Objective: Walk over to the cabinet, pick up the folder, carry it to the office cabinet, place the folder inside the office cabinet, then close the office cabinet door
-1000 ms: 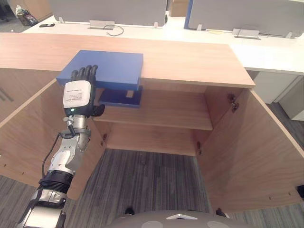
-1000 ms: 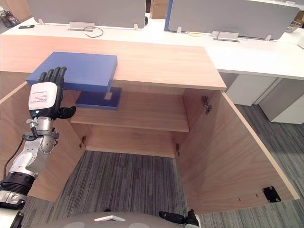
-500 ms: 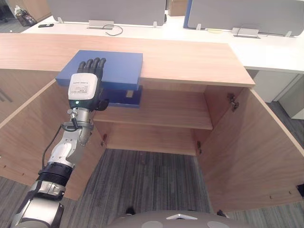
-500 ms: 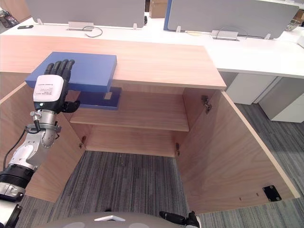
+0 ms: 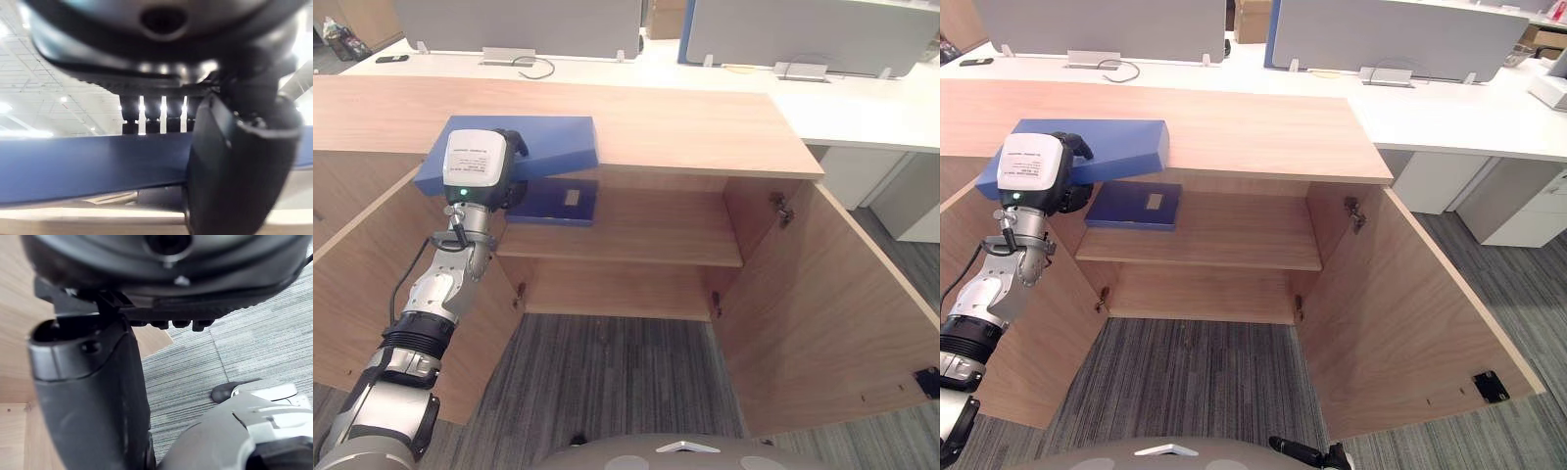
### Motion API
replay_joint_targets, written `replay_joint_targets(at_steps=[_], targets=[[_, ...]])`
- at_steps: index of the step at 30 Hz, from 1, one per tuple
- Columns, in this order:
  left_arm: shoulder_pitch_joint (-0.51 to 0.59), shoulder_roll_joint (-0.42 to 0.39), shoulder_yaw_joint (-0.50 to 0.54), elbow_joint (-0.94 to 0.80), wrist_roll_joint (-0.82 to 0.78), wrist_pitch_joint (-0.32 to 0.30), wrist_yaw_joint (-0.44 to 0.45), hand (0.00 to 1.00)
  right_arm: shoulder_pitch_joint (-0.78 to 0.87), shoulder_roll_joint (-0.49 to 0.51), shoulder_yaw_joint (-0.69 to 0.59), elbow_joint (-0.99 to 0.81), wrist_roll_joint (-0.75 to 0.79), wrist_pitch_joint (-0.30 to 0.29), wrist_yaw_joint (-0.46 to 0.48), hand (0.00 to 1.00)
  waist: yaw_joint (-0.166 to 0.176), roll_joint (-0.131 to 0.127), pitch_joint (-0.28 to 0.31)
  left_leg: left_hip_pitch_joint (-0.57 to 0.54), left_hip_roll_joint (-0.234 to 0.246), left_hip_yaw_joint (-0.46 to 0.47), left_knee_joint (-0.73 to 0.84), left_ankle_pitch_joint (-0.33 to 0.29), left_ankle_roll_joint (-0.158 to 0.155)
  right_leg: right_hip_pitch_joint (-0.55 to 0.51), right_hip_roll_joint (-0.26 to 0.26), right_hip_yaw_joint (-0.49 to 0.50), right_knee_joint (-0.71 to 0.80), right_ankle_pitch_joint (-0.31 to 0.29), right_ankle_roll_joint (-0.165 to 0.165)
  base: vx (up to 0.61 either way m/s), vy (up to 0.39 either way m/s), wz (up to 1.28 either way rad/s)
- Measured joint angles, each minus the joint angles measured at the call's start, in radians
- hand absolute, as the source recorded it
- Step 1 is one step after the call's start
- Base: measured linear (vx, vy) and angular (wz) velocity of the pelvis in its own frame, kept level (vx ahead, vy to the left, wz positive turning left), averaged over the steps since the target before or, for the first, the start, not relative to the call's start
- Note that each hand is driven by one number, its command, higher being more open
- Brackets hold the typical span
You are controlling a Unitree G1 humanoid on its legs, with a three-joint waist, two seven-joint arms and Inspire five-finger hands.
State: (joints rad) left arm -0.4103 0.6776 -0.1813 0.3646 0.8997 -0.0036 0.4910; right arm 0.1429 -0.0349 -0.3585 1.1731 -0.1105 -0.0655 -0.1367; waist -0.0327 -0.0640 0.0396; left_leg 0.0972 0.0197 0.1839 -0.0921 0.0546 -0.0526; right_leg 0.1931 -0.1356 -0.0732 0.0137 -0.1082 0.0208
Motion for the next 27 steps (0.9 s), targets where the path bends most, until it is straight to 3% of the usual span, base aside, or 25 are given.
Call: replay_joint_targets(at_steps=[4,9,15,19,23,24,26,27], targets=[[0.003,-0.005,0.001,-0.023,0.008,0.005,-0.003,0.0,0.002,0.006,-0.006,0.0,0.0,0.001,0.0,1.0,0.003,-0.011,0.004,-0.001,-0.002,-0.002,0.0,-0.001,0.001,-0.001,-0.002,-0.002,-0.005,-0.007,-0.01,-0.05,-0.015,0.01],[0.126,-0.062,0.006,-0.297,0.004,0.016,-0.005,0.0,0.0,0.009,-0.001,0.0,-0.001,0.01,-0.001,1.0,0.016,-0.023,0.004,-0.008,-0.015,-0.015,0.001,-0.002,0.014,0.001,-0.011,-0.009,-0.002,-0.003,-0.002,0.04,-0.029,0.09],[0.151,-0.085,-0.109,-0.434,0.004,-0.112,-0.005,0.0,-0.009,-0.008,0.071,0.001,-0.002,0.012,0.0,1.0,0.023,-0.019,0.005,-0.008,-0.007,-0.03,0.005,-0.003,0.013,0.003,-0.002,-0.033,0.008,0.009,0.016,0.03,-0.047,0.06],[0.247,-0.146,-0.119,-0.587,-0.046,-0.121,-0.043,0.0,-0.01,-0.022,0.097,0.001,0.001,0.009,0.001,1.0,0.005,0.005,0.004,-0.009,0.006,-0.036,0.005,-0.002,0.014,-0.007,0.007,-0.028,0.039,0.014,0.021,-0.03,-0.05,0.0],[0.312,-0.201,-0.137,-0.782,-0.466,-0.225,-0.174,0.0,-0.029,-0.053,0.232,-0.013,0.043,0.016,-0.001,1.0,0.024,0.022,-0.002,-0.024,0.022,-0.045,0.001,0.0,0.016,-0.036,0.016,-0.024,0.063,0.021,0.032,-0.07,-0.028,0.04],[0.304,-0.228,-0.153,-0.816,-0.654,-0.244,-0.204,0.0,-0.068,-0.076,0.343,-0.017,0.06,0.054,0.002,1.0,0.036,0.027,-0.006,-0.035,0.021,-0.054,0.001,0.004,0.02,-0.035,0.016,-0.019,0.069,0.021,0.033,-0.09,-0.028,0.05],[0.297,-0.247,-0.159,-0.843,-0.862,-0.257,-0.26,0.0,-0.16,-0.108,0.501,-0.021,0.096,0.101,0.012,1.0,0.043,0.03,-0.005,-0.048,0.025,-0.054,0.001,0.016,0.021,-0.056,0.017,-0.016,0.069,0.029,0.041,-0.11,-0.01,0.01],[0.316,-0.263,-0.142,-0.866,-1.084,-0.265,-0.331,0.0,-0.179,-0.139,0.585,-0.16,0.181,0.099,0.045,1.0,0.056,0.039,-0.006,-0.057,0.031,-0.049,0.003,0.028,0.022,-0.073,0.02,-0.01,0.069,0.035,0.034,-0.13,-0.002,-0.04]])
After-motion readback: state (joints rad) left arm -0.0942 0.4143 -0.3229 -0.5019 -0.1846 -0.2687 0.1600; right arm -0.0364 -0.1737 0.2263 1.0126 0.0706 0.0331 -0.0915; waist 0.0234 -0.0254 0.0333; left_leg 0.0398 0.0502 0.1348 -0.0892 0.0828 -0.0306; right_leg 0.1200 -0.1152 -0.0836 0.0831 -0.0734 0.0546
